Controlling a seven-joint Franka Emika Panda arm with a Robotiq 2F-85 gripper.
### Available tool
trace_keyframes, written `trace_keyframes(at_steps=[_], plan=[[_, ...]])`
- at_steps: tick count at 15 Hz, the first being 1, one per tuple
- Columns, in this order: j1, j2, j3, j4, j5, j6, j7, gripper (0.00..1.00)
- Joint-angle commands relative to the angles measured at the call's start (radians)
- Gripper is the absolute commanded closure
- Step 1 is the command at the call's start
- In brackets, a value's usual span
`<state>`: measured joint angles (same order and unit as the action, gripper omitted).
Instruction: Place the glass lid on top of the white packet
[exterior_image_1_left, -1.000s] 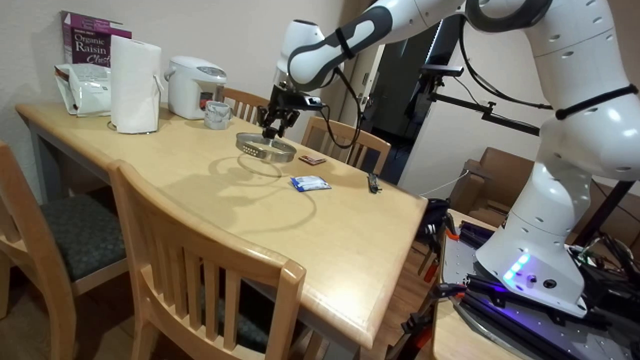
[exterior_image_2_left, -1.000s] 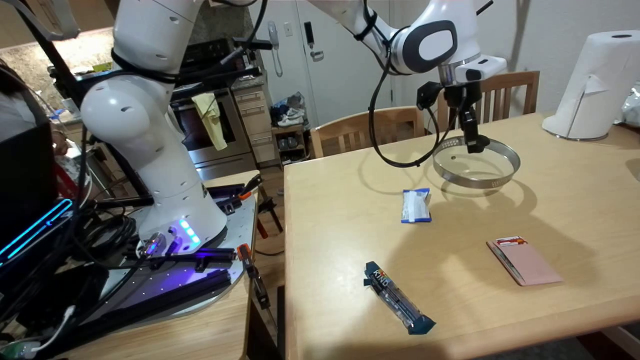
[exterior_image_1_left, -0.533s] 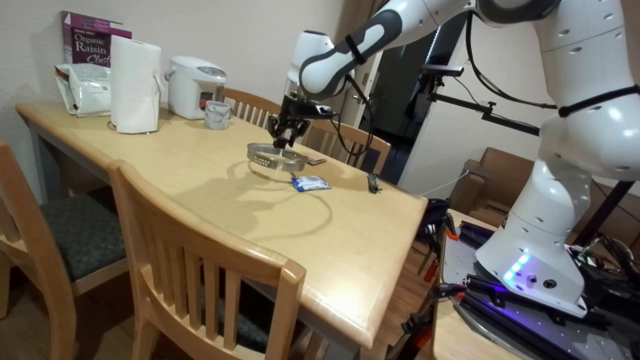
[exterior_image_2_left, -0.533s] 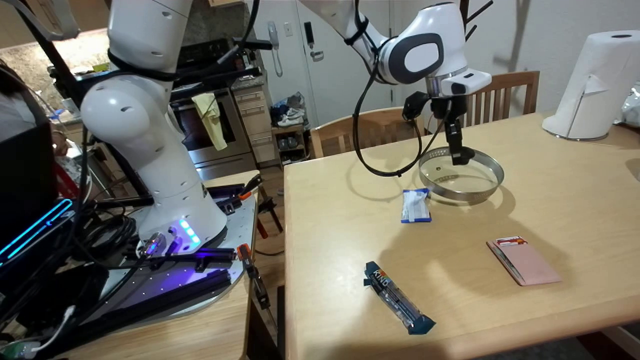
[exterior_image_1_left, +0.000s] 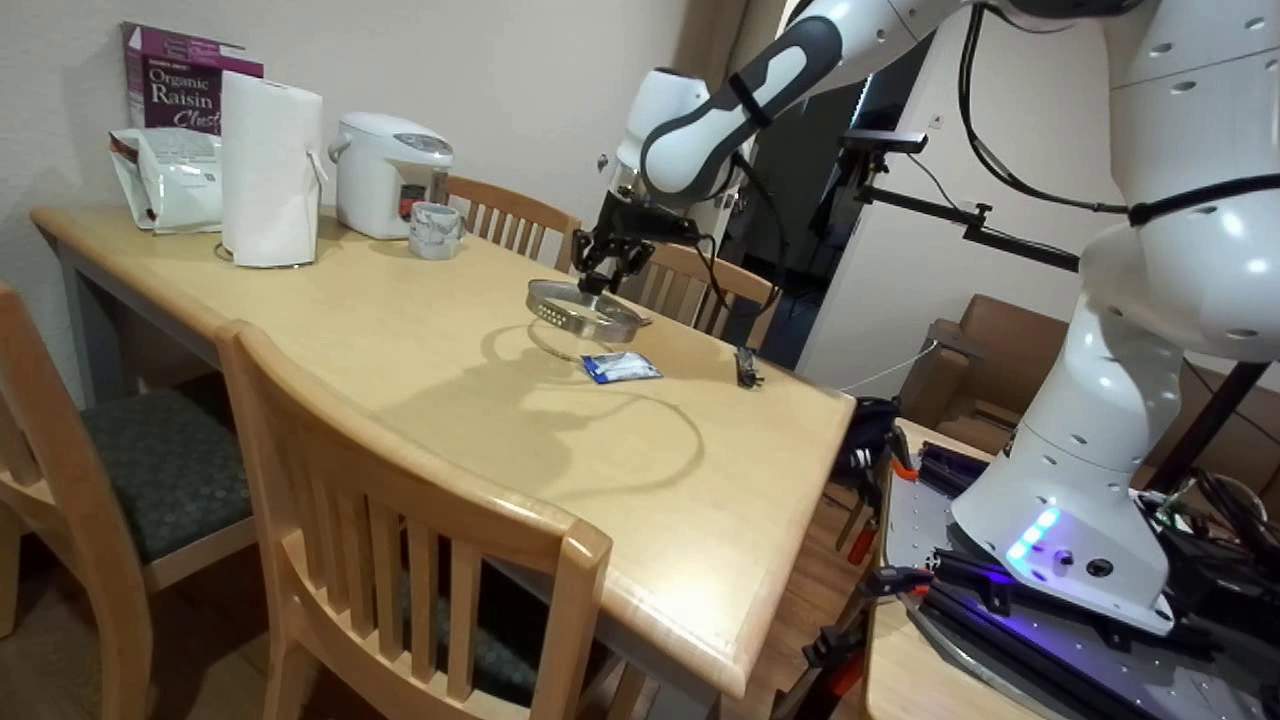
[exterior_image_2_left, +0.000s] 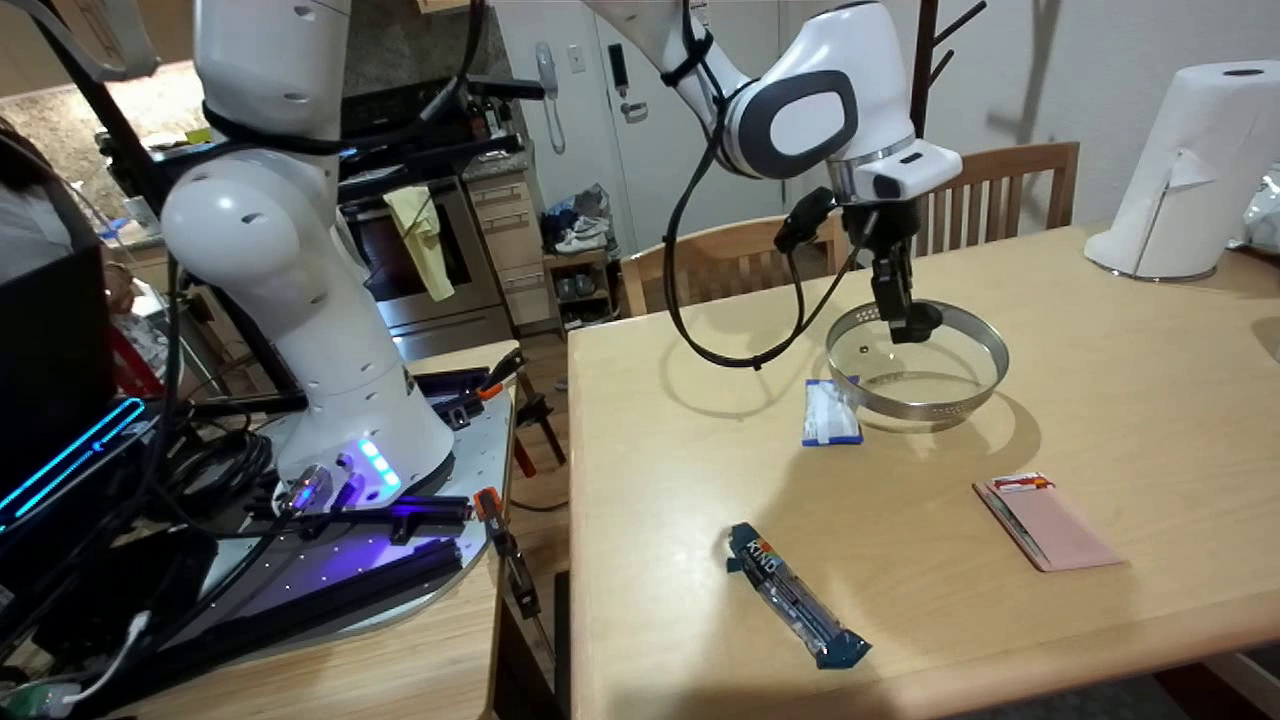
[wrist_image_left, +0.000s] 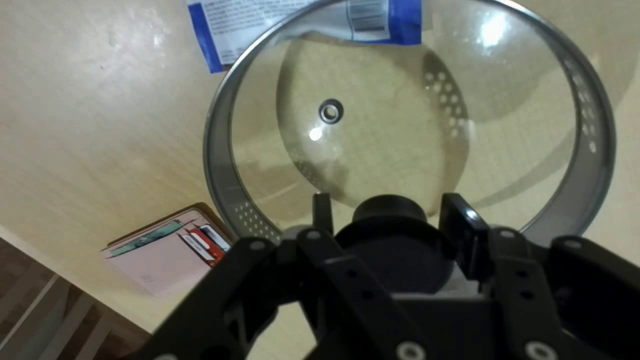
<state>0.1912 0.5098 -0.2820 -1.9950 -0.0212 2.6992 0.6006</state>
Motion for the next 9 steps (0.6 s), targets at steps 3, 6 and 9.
trace_keyframes(at_steps=[3,6,9], plan=[[-0.001,-0.088,-0.002,-0.115,-0.022,0.029,0.033,0.69],[0.011,-0.099,-0.010,-0.146,-0.034,0.033,0.052,0.69],[0.023,-0.108,-0.013,-0.175,-0.043,0.042,0.078,0.69]])
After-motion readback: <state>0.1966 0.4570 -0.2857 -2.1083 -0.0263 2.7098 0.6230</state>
